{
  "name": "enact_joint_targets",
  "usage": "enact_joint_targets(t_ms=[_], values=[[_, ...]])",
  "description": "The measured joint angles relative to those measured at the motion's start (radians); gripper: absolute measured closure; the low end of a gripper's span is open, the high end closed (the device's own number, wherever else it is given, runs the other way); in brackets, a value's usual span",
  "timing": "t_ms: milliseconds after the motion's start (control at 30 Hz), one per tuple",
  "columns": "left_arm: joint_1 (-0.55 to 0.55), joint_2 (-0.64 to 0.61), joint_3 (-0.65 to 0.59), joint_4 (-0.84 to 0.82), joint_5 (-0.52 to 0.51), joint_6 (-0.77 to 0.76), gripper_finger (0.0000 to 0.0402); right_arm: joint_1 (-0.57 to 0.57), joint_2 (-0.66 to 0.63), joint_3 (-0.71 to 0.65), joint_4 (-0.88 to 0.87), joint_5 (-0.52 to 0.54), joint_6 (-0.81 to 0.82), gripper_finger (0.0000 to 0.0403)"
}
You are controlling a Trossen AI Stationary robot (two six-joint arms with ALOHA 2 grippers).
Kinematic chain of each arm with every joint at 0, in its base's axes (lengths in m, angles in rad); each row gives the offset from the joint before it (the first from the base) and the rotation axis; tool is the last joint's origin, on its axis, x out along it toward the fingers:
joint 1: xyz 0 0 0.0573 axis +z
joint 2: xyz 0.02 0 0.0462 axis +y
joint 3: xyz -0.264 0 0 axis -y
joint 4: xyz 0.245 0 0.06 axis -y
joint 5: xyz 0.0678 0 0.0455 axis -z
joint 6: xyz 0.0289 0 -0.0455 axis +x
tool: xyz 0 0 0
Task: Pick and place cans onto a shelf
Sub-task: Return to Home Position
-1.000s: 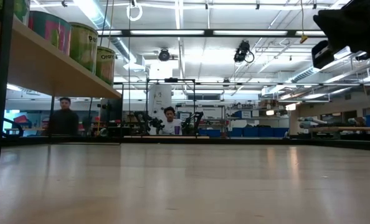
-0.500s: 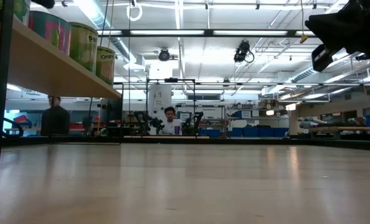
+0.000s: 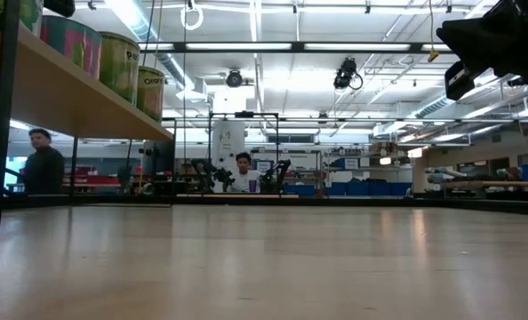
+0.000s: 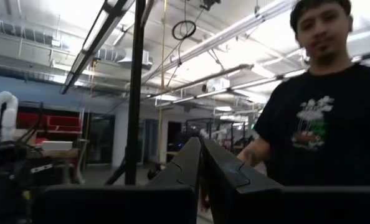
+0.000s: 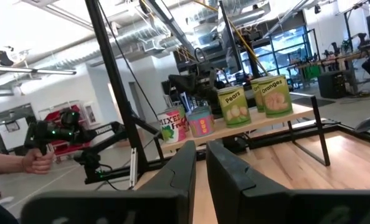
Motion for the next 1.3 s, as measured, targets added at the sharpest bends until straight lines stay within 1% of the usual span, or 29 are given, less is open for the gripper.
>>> enact_joint_targets(t_ms=[100,300,567,967,1067,1167,1300], values=[[0.0,0.0,0.0,0.006,0.0,-0.046,0.0377,0.0,0.0,0.0,0.0,0.0,-0.027,0.0357],[0.0,0.0,0.0,-0.055,0.004,-0.106,0.0377,0.0,0.0,0.0,0.0,0.0,-0.039,0.0357],[0.0,0.0,0.0,-0.078,0.014,-0.064,0.0377,0.0,0.0,0.0,0.0,0.0,-0.054,0.0358],[0.0,0.0,0.0,-0.094,0.014,-0.089,0.0377,0.0,0.0,0.0,0.0,0.0,-0.035,0.0358],[0.0,0.0,0.0,-0.094,0.014,-0.089,0.0377,0.0,0.0,0.0,0.0,0.0,-0.066,0.0358],[0.0,0.0,0.0,-0.094,0.014,-0.089,0.0377,0.0,0.0,0.0,-0.002,0.003,-0.13,0.0358],[0.0,0.0,0.0,-0.094,0.014,-0.089,0.0377,0.0,0.0,0.0,-0.044,0.042,-0.212,0.0358]])
